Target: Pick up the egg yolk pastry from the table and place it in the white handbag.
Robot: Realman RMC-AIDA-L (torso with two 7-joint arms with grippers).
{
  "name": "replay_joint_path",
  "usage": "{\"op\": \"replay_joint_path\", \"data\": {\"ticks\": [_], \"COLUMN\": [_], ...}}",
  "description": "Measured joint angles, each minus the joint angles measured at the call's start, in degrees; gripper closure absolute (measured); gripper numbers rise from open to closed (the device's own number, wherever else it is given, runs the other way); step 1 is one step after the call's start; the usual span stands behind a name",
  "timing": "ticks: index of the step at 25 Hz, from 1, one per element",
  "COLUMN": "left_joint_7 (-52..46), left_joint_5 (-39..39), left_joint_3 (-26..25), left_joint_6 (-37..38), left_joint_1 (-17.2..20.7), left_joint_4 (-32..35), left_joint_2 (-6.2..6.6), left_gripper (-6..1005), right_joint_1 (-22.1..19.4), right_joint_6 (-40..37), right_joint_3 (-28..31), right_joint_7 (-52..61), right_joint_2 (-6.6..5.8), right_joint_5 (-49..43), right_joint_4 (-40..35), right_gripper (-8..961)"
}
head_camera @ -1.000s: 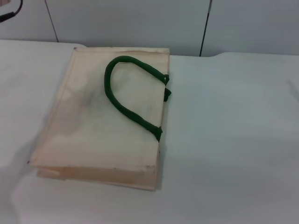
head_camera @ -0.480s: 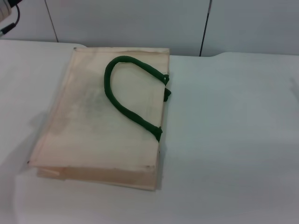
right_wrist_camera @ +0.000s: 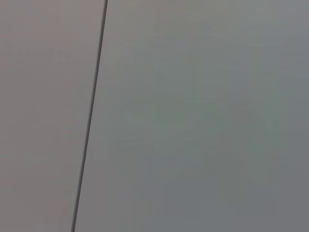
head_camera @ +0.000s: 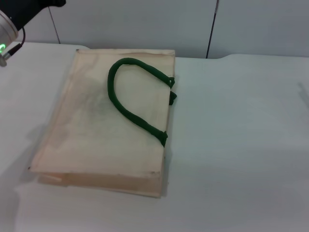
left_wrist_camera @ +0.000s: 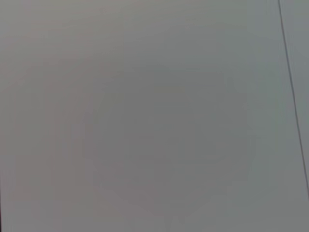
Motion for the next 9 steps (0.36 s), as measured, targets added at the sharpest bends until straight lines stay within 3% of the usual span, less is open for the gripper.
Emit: {"op": "replay_joint_path", "data": {"ticks": [9], "left_joint_7": [8.3], "left_joint_5": [-6.8], "left_joint_3": [0.4], "left_joint_6": [0.1], "left_joint_1": [0.4], "left_joint_4": [-4.8], "left_joint_2": [0.07], "left_gripper": [474], "right_joint_1": [-0.7], "right_joint_6": [-1.8], "right_joint_3": [0.8], "right_joint_7": [-4.5], "right_joint_2": [0.15], "right_joint_5": [1.1], "right_joint_4": [1.8], "right_gripper": [326]}}
